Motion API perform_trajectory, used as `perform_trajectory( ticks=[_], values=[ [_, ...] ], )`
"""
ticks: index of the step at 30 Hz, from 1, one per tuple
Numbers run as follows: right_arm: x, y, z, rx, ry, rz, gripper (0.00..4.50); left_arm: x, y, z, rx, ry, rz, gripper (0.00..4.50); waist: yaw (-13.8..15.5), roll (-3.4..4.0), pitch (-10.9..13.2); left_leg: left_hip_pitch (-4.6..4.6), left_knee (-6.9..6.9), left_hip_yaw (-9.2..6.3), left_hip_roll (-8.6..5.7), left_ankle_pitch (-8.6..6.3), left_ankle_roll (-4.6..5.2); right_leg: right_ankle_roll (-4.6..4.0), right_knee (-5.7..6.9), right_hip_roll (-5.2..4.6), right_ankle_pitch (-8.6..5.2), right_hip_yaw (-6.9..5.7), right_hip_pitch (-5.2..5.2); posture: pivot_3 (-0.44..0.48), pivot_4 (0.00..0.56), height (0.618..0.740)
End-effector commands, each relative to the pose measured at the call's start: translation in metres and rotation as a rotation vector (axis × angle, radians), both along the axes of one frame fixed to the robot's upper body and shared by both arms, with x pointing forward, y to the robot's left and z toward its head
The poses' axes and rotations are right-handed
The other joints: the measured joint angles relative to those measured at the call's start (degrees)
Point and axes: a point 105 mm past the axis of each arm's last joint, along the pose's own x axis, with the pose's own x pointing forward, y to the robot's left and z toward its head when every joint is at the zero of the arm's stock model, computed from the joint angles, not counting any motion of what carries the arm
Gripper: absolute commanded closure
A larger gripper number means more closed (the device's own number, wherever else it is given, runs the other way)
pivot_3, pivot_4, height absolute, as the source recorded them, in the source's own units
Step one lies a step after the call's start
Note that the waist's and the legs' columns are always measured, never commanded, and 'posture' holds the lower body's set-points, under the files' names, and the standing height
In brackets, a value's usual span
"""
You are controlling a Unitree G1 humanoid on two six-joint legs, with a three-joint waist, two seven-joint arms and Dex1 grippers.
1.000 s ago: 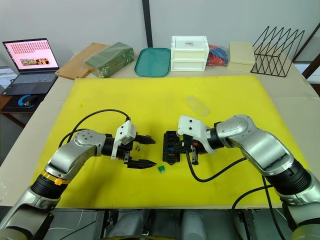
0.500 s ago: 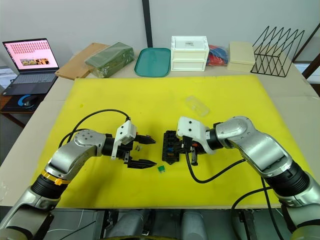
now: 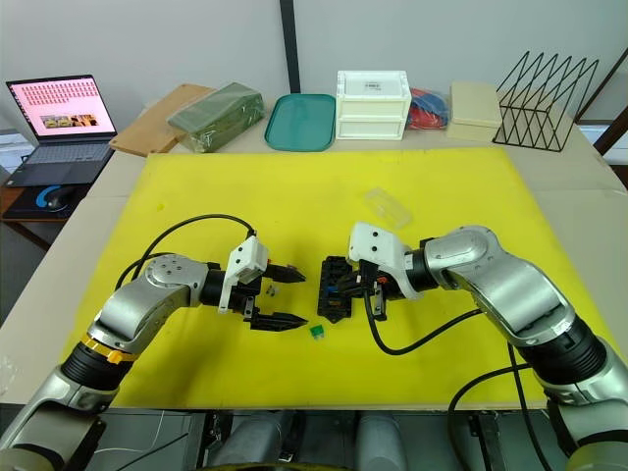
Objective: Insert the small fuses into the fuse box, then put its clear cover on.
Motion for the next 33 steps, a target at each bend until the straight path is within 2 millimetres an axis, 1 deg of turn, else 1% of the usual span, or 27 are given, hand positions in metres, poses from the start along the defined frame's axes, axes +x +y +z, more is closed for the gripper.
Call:
perform_trajectory(
  ticks=[1, 7, 12, 19, 24, 33],
  values=[
    [-0.005, 0.003, 0.005, 0.002, -0.035, 0.022, 4.50, -0.003, -0.004, 0.008, -0.013, -0.040, -0.020, 0.03, -0.01, 0.00, 0.00, 0.00, 0.00, 0.00, 0.00, 0.00, 0.00, 0.00, 0.00, 0.00, 0.00, 0.00, 0.00, 0.000, 0.150, 0.740],
    [-0.006, 0.001, -0.001, -0.011, -0.028, 0.012, 4.50, -0.004, -0.004, 0.008, -0.015, -0.040, -0.020, 0.03, -0.01, 0.00, 0.00, 0.00, 0.00, 0.00, 0.00, 0.00, 0.00, 0.00, 0.00, 0.00, 0.00, 0.00, 0.00, 0.000, 0.150, 0.740],
    [-0.004, 0.001, -0.002, -0.013, -0.042, 0.002, 4.50, -0.004, -0.005, 0.008, -0.015, -0.040, -0.022, 0.03, -0.02, 0.00, 0.00, 0.00, 0.00, 0.00, 0.00, 0.00, 0.00, 0.00, 0.00, 0.00, 0.00, 0.00, 0.00, 0.000, 0.150, 0.740],
    [-0.002, 0.000, 0.000, -0.007, -0.056, -0.007, 4.50, -0.005, -0.006, 0.008, -0.016, -0.038, -0.028, 0.03, -0.02, 0.00, 0.00, 0.00, 0.00, 0.00, 0.00, 0.00, 0.00, 0.00, 0.00, 0.00, 0.00, 0.00, 0.00, 0.000, 0.150, 0.740],
    [-0.002, 0.000, 0.008, -0.002, -0.065, -0.006, 4.50, -0.005, -0.005, 0.007, -0.012, -0.038, -0.029, 0.03, -0.02, 0.00, 0.00, 0.00, 0.00, 0.00, 0.00, 0.00, 0.00, 0.00, 0.00, 0.00, 0.00, 0.00, 0.00, 0.000, 0.150, 0.740],
    [-0.002, 0.000, 0.007, -0.032, -0.071, 0.001, 4.50, -0.006, -0.006, 0.007, -0.008, -0.041, -0.034, 0.03, -0.02, 0.00, 0.00, 0.00, 0.01, 0.00, 0.00, 0.00, 0.00, 0.00, 0.00, 0.00, 0.00, 0.00, 0.00, 0.000, 0.150, 0.740]
  ],
)
